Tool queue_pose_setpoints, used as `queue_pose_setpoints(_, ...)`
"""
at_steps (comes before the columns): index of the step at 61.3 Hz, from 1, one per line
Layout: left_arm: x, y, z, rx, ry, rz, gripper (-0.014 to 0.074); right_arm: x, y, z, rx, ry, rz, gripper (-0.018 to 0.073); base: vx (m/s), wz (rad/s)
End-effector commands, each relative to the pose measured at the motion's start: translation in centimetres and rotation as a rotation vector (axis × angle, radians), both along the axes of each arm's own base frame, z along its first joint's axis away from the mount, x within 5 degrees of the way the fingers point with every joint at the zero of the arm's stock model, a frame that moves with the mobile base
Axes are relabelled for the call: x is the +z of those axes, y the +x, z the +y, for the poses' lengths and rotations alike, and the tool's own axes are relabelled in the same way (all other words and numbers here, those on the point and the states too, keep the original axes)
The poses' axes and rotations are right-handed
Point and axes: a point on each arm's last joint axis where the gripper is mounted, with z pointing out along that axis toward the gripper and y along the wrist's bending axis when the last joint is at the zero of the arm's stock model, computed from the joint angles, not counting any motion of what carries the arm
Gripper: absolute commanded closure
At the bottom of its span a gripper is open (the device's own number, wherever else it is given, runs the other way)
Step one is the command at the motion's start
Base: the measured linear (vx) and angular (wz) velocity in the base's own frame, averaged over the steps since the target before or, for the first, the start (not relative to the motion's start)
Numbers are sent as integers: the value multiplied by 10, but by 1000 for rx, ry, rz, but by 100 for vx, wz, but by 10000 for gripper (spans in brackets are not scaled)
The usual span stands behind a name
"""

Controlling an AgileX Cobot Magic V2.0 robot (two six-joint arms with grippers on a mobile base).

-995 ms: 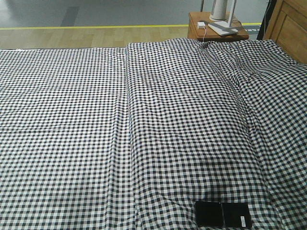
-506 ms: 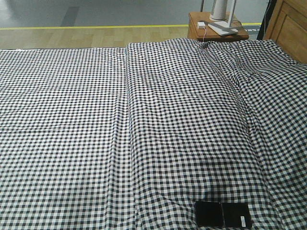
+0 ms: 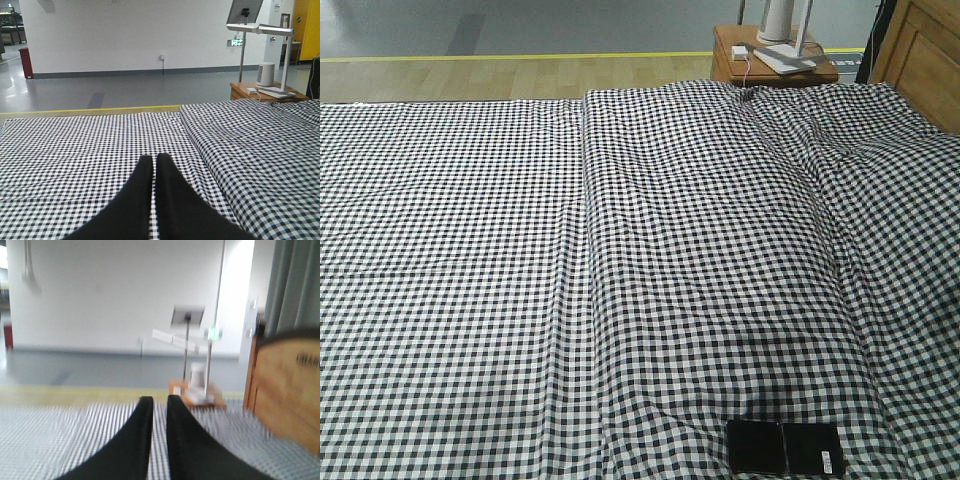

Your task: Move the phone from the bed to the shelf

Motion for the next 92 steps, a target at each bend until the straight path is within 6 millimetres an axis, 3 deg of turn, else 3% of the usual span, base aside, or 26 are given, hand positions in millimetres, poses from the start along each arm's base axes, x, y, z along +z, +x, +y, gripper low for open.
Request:
queue_pose_setpoints(1,15,-2,0,-4,-17,-103,595,6,19,-1,-3,-14,84,398,0,0)
queue_pose_setpoints(17,15,-2,0,-4,-17,-103,595,-18,46,-1,8,-10,329,-15,0,0)
queue_pose_setpoints(26,15,-2,0,-4,-17,-103,595,-20,53,-1,8,-10,346,-170,0,0)
queue_pose_setpoints(44,15,-2,0,-4,-17,-103,595,-15,55,-1,4,-1,310,-134,0,0)
queue_pose_setpoints(63,15,-2,0,-4,-17,-103,595,10,74,-3,-38,128,514,-113,0,0)
queue_pose_setpoints(75,15,-2,0,-4,-17,-103,595,28,92,-11,-123,106,637,-106,0,0)
queue_pose_setpoints(83,15,-2,0,-4,-17,-103,595,30,105,-23,-193,107,712,-100,0,0)
queue_pose_setpoints(92,15,-2,0,-4,-17,-103,595,24,117,-49,-297,129,754,-94,0,0)
